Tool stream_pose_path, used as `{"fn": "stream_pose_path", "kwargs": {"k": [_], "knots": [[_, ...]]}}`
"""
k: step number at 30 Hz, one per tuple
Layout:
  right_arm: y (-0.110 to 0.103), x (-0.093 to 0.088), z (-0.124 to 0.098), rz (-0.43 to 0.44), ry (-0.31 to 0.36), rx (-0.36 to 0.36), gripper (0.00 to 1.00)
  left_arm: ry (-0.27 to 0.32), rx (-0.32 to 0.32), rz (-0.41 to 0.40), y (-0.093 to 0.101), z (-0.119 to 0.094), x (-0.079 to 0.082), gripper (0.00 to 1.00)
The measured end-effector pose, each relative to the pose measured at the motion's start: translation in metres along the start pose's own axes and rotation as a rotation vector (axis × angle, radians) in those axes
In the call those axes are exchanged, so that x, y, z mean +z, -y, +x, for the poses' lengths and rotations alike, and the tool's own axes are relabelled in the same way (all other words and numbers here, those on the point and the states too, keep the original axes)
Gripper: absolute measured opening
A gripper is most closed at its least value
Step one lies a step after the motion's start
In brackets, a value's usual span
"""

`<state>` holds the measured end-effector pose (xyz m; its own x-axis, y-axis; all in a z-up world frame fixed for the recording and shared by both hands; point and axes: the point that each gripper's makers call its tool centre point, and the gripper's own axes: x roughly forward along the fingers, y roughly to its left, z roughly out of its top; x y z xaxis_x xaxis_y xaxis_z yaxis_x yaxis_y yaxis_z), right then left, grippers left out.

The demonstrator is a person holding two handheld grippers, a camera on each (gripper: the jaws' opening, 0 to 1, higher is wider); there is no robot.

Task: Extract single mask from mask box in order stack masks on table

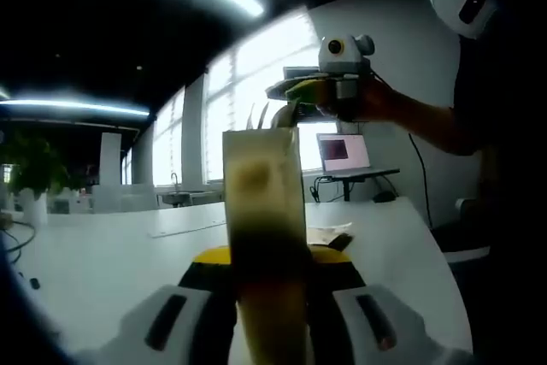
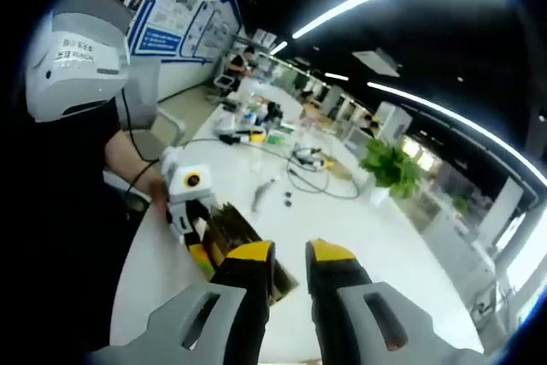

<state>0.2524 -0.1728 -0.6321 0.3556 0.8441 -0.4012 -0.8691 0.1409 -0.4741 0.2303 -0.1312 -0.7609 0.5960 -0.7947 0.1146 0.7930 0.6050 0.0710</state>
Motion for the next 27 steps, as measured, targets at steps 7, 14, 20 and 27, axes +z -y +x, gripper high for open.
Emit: {"fn": "stream_pose_path", "kwargs": {"k": [7,14,20,27], "knots": [[-0.005,0.002,0.01,-0.052,-0.046,0.065,0.12,0.0,-0.001,0.0,0.0,0.0,0.0,0.32],[-0.007,0.007,0.024,-0.098,-0.08,0.108,0.13,0.0,-0.002,0.0,0.0,0.0,0.0,0.32],[-0.012,0.008,0.034,-0.125,-0.099,0.138,0.13,0.001,-0.002,0.0,0.0,0.0,0.0,0.32],[-0.018,0.001,0.046,-0.163,-0.137,0.186,0.15,0.001,-0.004,0.0,0.001,0.0,0.001,0.32]]}}
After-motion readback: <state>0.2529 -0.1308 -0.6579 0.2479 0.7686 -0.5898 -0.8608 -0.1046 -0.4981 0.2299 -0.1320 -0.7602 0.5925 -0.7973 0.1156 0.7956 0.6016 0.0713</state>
